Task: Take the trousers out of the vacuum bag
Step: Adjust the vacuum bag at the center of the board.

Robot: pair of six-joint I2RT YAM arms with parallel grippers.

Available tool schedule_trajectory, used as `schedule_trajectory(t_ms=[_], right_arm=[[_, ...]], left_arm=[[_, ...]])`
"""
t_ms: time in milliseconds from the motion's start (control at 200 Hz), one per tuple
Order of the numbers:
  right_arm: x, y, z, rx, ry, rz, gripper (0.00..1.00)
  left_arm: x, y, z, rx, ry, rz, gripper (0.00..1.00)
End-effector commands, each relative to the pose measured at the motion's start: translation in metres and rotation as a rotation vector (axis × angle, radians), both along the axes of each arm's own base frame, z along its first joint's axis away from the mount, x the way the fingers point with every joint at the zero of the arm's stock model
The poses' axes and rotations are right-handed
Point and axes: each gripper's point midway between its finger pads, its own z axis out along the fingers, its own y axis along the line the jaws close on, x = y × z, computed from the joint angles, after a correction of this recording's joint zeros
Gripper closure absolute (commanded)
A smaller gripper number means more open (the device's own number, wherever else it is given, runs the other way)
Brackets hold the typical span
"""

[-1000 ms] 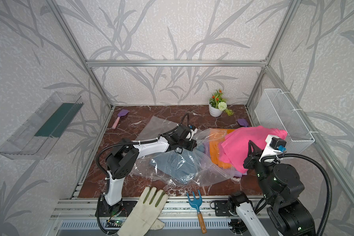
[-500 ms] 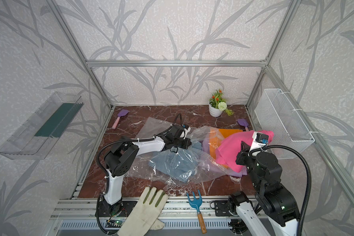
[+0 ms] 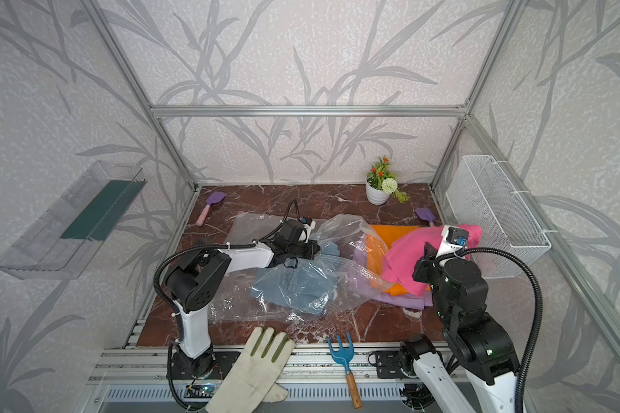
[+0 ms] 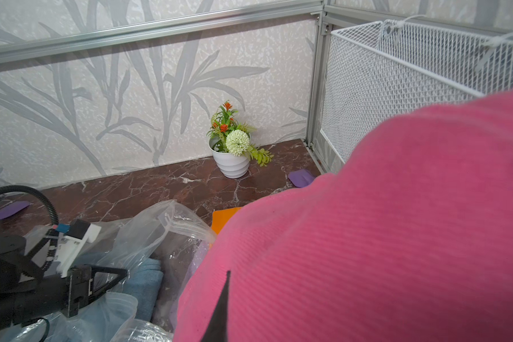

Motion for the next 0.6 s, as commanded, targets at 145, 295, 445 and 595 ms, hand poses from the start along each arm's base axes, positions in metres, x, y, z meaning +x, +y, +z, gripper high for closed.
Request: schedule_trajectory(t_ms=[145,295,445,595], right_arm=[[0.024,-0.003,0.029,0.007,-0.133,-0.053,1.00],[0.043,0.003,0.022,0.016,-0.112,-0.041,1.00],[0.062,0.005,0.014,0.069,-0.101,-0.033,1.00],[0.076,0.005,0.015,0.128,-0.122,-0.024,1.00]], left_arm=[[-0.028,0.067,-0.058,0.183,0.149,0.103,1.00],[-0.033,0.075,-0.060,0.179,0.158,0.117,1.00],[-0.037,0.083,-0.061,0.179,0.157,0.131,1.00],[-0.037,0.087,-0.056,0.168,0.148,0.145,1.00]])
